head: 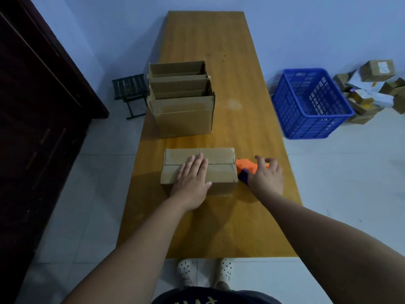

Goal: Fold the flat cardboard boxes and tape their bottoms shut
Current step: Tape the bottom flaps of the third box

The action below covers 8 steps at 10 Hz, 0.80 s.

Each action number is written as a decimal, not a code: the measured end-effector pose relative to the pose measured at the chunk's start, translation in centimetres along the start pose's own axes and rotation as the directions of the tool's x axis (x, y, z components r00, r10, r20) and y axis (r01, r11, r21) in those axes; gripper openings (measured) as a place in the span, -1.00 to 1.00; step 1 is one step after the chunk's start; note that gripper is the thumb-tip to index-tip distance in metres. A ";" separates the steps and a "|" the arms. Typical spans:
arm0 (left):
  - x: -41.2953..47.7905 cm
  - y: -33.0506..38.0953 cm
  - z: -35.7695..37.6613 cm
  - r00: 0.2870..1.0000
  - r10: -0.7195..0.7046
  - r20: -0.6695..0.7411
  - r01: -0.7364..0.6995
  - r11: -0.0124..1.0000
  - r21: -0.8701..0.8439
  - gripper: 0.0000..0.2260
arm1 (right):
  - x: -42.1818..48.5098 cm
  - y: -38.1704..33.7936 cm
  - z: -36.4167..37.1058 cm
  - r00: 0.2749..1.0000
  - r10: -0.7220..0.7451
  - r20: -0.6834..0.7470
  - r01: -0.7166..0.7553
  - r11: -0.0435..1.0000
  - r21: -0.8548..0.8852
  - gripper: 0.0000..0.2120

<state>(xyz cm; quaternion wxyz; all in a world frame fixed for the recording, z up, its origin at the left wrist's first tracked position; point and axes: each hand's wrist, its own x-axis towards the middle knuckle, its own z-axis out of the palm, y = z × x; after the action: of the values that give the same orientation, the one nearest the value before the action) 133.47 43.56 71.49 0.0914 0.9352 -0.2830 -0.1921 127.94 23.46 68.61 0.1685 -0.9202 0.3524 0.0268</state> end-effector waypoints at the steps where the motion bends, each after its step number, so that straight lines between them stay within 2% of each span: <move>1: 0.1 -0.1 0.1 1.000 -0.010 0.002 0.010 1.000 -0.020 -0.41 | 1.2 1.1 0.1 0.986 0.004 0.164 0.028 0.981 -0.190 -0.27; 2: 0.2 -0.1 0.2 1.000 -0.010 0.000 0.010 1.000 -0.015 -0.40 | 2.9 1.3 0.1 0.945 0.043 0.324 0.017 0.984 -0.180 -0.22; 3: 0.2 -0.3 0.3 1.000 -0.003 -0.003 0.003 1.000 -0.023 -0.40 | 3.8 0.8 -0.1 0.912 0.078 0.403 -0.027 0.991 -0.131 -0.29; 5: 0.0 -0.1 0.4 1.000 -0.013 -0.017 0.013 1.000 -0.010 -0.42 | 5.1 0.3 0.3 0.897 0.088 0.433 -0.030 0.990 -0.141 -0.36; 7: 0.0 0.0 0.3 1.000 -0.023 -0.015 0.023 1.000 -0.008 -0.42 | 5.2 0.9 0.4 0.884 0.096 0.457 -0.034 0.989 -0.142 -0.23; 8: 0.0 0.0 0.3 1.000 -0.024 -0.016 0.024 1.000 -0.008 -0.42 | 5.0 1.2 0.4 0.902 0.073 0.426 -0.004 0.987 -0.161 -0.24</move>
<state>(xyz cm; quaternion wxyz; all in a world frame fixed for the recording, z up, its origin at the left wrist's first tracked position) 133.28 43.55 71.20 0.0948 0.9397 -0.2701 -0.1869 130.95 19.52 67.02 0.1692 -0.8946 0.3213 0.2603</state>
